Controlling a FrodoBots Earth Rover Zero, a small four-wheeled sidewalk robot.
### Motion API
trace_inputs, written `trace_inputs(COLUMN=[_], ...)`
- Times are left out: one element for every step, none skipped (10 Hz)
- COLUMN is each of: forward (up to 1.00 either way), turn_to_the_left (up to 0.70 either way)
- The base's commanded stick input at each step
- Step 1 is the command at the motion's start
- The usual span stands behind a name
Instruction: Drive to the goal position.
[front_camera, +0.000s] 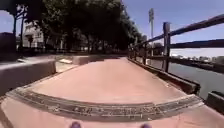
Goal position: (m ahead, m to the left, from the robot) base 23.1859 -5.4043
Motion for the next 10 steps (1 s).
trace_inputs(forward=[1.00,1.00,1.00,1.00,1.00,1.00,1.00,1.00,1.00,1.00], turn_to_the_left=[0.00,0.00,0.00,0.00,0.00,0.00,0.00,0.00,0.00,0.00])
